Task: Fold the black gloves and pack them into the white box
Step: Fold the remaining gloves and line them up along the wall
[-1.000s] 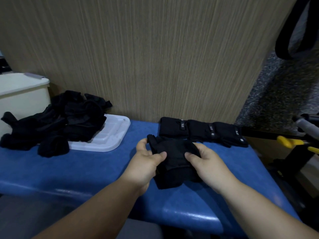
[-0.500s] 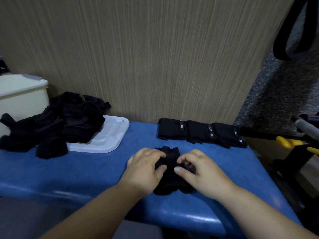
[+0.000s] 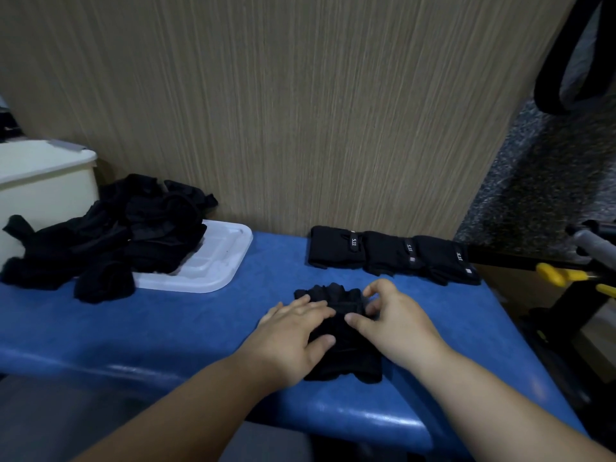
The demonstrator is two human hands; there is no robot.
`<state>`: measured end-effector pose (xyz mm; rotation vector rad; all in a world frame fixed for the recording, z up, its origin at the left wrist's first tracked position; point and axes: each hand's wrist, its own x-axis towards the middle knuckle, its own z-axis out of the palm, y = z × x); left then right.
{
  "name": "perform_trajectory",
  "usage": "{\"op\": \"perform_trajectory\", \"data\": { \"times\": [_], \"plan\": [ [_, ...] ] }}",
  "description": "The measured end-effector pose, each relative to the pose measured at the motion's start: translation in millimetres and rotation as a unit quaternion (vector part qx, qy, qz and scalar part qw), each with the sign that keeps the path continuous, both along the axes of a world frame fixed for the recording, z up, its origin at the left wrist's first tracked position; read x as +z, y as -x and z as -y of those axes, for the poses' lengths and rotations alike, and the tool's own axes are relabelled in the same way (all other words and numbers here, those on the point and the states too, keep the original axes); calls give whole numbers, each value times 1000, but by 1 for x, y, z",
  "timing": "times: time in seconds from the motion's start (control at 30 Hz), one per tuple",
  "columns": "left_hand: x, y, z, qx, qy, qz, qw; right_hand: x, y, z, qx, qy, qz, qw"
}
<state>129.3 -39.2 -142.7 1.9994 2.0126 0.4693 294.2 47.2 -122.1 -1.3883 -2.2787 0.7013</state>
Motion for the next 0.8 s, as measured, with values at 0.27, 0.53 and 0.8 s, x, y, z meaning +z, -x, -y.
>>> {"op": "perform_trajectory", "data": {
  "times": [0.27, 0.53, 0.8],
  "plan": [
    [2, -13, -2, 7, -28, 16, 999, -1, -6, 0, 5, -8, -82, 997],
    [3, -40, -13, -24, -56, 17, 998, -2, -34, -8, 8, -54, -98, 994],
    [5, -80, -30, -40, -25, -16, 999, 1, -76, -24, -37, -76, -61, 995]
  ]
}}
